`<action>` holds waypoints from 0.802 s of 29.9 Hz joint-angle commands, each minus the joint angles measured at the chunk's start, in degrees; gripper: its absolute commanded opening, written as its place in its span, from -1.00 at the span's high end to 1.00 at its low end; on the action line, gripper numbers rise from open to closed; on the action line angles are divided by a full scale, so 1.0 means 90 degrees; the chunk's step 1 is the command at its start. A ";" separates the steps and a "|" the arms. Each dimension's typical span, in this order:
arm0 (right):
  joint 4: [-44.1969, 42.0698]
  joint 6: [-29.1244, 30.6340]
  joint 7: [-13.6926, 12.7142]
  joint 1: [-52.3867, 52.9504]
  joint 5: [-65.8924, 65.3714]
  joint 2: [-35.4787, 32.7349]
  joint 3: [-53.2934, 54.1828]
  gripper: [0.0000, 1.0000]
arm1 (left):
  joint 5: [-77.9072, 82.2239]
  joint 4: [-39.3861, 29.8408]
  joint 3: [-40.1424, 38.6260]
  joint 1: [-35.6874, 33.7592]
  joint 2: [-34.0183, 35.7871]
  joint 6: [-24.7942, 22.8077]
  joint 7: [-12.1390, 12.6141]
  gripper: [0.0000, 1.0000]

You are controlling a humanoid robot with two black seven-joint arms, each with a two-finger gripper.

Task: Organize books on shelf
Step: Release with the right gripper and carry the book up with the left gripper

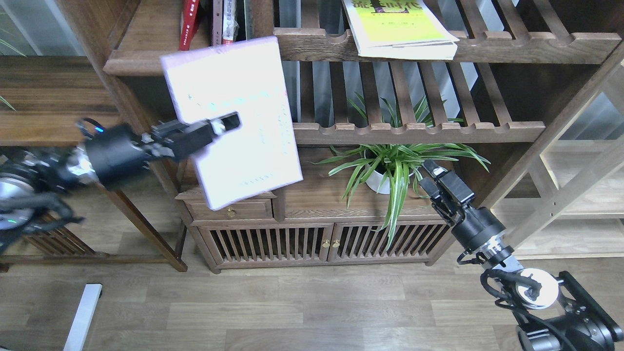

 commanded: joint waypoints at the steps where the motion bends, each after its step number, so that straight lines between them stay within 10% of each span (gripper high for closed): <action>1: -0.0212 0.0000 0.0000 0.0092 -0.0006 -0.0156 0.0013 -0.75 | 0.0314 -0.0059 -0.0523 0.0028 0.0306 0.0000 -0.0026 0.92; 19: -0.0261 0.0000 -0.0010 0.0180 -0.0006 -0.0195 -0.0036 -0.75 | 0.0920 0.0019 -0.3327 0.0936 0.0493 0.0000 -0.0046 0.89; 24: -0.0261 0.0000 -0.0010 0.0171 -0.0065 -0.0195 -0.0055 -0.75 | 0.0920 0.0048 -0.3327 0.0956 0.0473 0.0453 -0.0504 0.88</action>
